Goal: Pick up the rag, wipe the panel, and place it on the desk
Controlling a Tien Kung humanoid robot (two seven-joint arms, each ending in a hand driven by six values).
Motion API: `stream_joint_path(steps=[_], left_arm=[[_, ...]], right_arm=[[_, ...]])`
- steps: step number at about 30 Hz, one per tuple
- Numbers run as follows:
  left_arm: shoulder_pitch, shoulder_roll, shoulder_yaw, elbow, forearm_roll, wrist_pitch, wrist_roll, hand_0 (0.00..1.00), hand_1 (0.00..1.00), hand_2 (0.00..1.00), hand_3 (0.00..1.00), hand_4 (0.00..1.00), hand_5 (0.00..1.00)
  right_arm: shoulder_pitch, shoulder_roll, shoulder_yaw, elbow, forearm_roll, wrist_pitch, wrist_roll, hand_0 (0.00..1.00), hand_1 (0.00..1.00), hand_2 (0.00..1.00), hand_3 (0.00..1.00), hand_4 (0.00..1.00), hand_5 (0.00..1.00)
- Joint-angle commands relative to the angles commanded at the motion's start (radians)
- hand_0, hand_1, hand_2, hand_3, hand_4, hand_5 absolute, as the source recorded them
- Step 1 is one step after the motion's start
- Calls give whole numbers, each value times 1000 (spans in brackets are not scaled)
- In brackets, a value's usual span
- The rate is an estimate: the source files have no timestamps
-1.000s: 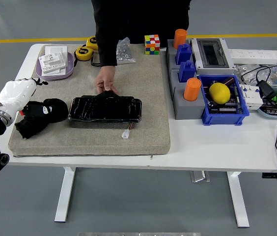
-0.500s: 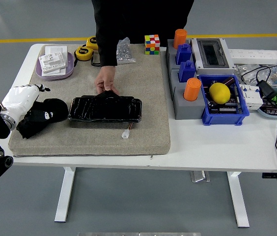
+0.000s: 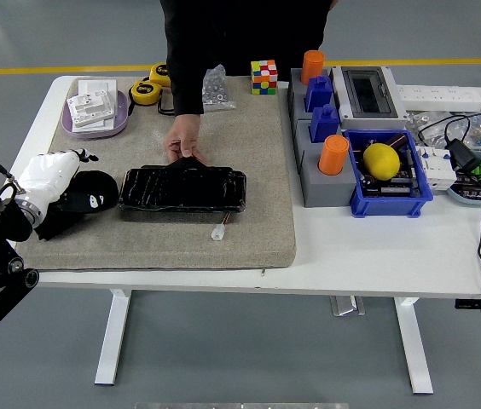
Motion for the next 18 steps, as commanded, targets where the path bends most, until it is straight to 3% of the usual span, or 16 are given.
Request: stream_joint_path(steps=[7, 18], left_arm=[[-11, -18, 11, 48, -13, 12, -11, 681, 800, 797, 756, 837, 372], [-12, -29, 24, 73, -17, 14, -14, 680, 799, 797, 755, 841, 378]], right_arm=[[-1, 1, 2, 6, -5, -4, 0, 690, 465, 645, 618, 998, 685], [-2, 1, 8, 18, -14, -12, 2, 691, 464, 644, 618, 998, 685]])
